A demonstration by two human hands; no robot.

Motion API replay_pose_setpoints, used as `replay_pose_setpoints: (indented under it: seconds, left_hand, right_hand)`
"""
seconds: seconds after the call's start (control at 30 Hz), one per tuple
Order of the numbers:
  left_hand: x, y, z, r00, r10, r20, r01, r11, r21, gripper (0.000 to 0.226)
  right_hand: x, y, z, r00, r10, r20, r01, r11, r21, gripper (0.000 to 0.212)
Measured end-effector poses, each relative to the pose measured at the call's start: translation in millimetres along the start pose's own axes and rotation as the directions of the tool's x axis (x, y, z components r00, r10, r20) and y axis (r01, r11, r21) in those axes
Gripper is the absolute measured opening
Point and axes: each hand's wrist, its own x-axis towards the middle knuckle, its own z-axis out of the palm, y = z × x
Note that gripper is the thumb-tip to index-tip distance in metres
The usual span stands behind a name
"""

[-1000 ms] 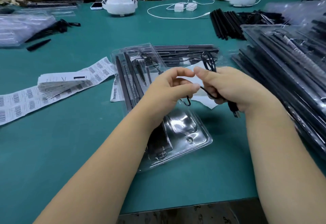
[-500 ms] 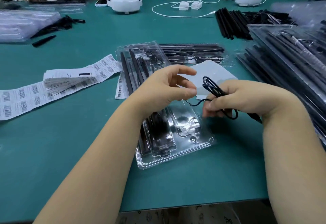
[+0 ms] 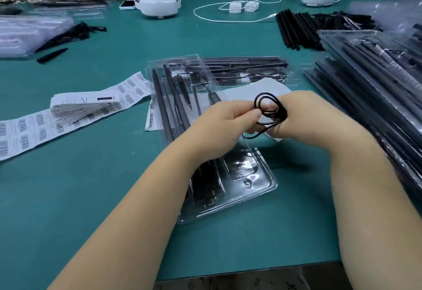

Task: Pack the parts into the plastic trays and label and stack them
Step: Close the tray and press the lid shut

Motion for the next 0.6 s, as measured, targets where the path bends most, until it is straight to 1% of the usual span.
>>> replay_pose_setpoints:
  seconds: [0.03,0.07,0.1,0.13,0.17,0.2,0.23,0.3,0.33,0.37,0.47,0.53,0.6]
  left_hand:
    - [2,0,2,0.999,-0.036,0.023,0.035,0.999,0.026,0.023]
    - [4,-1,1,0.994,-0.09,0.066,0.09,0.996,0.006,0.023]
    - [6,-1,0,0.984,-0.139,0.113,0.147,0.987,-0.067,0.029]
    - [7,-2,-3,0.979,-0.143,0.143,0.169,0.968,-0.187,0.041]
    - [7,-4,-7,0.98,-0.119,0.16,0.163,0.941,-0.297,0.053]
    - [7,-4,-12,0.982,-0.098,0.163,0.148,0.93,-0.335,0.06]
    - [7,-6,-15,0.986,-0.078,0.146,0.119,0.947,-0.297,0.061]
    - [6,-8,-16,0.993,-0.041,0.114,0.055,0.991,-0.122,0.05]
    - [5,-8,-16,0.992,-0.027,0.125,0.039,0.995,-0.088,0.042]
    - [5,-8,-16,0.989,-0.015,0.149,0.029,0.995,-0.095,0.035]
    - [4,-6,-16,0.985,0.018,0.169,0.001,0.994,-0.111,0.024]
    - [4,-2,-13,0.988,0.01,0.155,0.002,0.997,-0.079,0.02]
    - [4,1,-7,0.988,-0.007,0.157,0.004,1.0,0.019,0.021]
  right_hand:
    - [3,-1,3,0.998,-0.01,-0.061,0.003,0.995,-0.104,0.022]
    - [6,-3,5,0.993,-0.048,-0.109,0.027,0.981,-0.192,0.025]
    - [8,-4,7,0.978,-0.127,-0.164,0.085,0.966,-0.246,0.021]
    - [10,-5,8,0.943,-0.227,-0.245,0.155,0.947,-0.28,0.014]
    - [9,-7,9,0.897,-0.301,-0.324,0.21,0.935,-0.286,0.011]
    - [8,-9,11,0.854,-0.353,-0.381,0.253,0.923,-0.289,0.016]
    - [7,-12,12,0.828,-0.384,-0.407,0.283,0.915,-0.289,0.021]
    - [8,-18,16,0.824,-0.4,-0.4,0.315,0.912,-0.264,0.028]
    - [9,-19,18,0.818,-0.414,-0.399,0.325,0.905,-0.273,0.027]
    - [10,-20,20,0.817,-0.419,-0.396,0.323,0.902,-0.288,0.028]
    - [11,-18,22,0.864,-0.339,-0.372,0.249,0.93,-0.27,0.036]
    - [11,-16,24,0.849,-0.29,-0.44,0.213,0.953,-0.217,0.031]
    - [13,-17,27,0.795,-0.223,-0.565,0.164,0.975,-0.153,0.026]
